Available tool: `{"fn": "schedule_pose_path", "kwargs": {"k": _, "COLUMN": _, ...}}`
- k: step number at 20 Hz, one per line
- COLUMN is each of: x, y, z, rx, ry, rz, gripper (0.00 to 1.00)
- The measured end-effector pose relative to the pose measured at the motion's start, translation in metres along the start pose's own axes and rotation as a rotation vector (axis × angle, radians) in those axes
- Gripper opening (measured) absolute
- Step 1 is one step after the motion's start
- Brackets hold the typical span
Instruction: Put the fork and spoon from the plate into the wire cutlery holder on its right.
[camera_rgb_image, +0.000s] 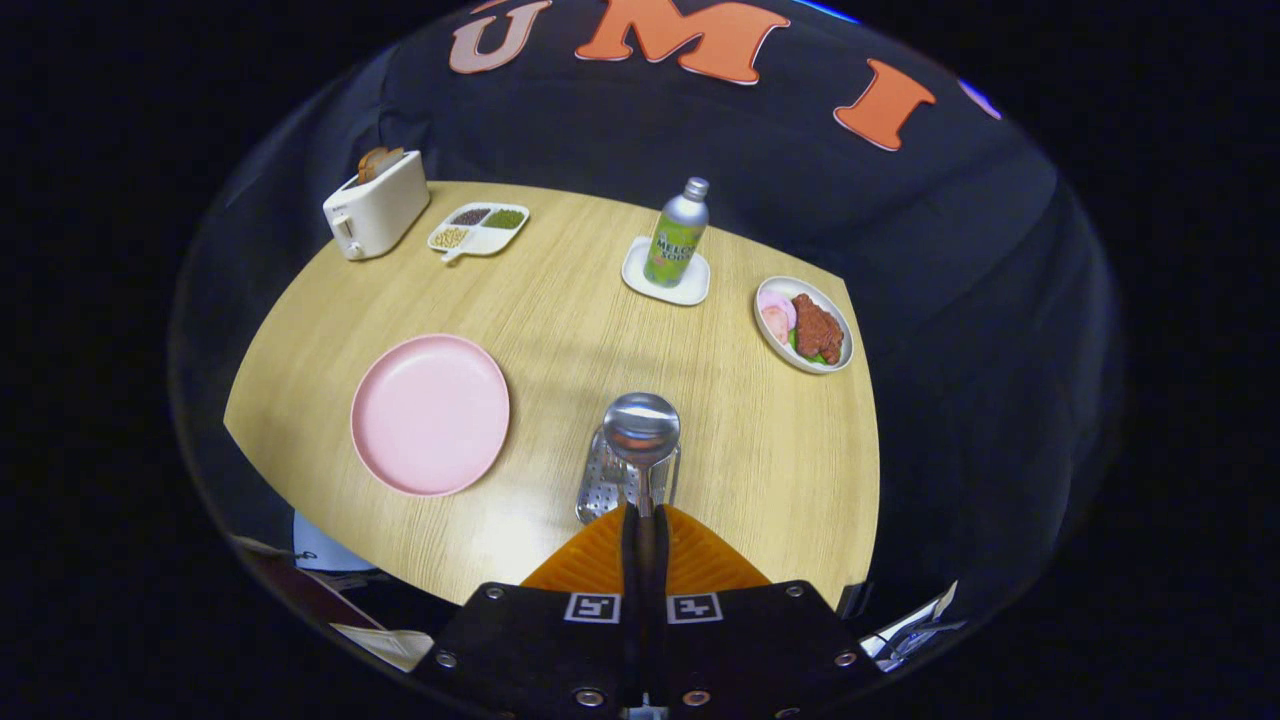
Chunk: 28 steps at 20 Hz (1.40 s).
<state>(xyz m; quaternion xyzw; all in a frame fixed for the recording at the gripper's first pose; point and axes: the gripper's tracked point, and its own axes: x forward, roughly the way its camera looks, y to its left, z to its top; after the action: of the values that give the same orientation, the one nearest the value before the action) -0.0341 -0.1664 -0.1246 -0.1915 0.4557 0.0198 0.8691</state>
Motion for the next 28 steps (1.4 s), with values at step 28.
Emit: {"fn": "schedule_pose_path", "kwargs": {"k": 28, "x": 0.077, "y": 0.025, "z": 0.004, "rx": -0.114, "ry": 0.376, "rz": 0.116, "gripper": 0.27}}
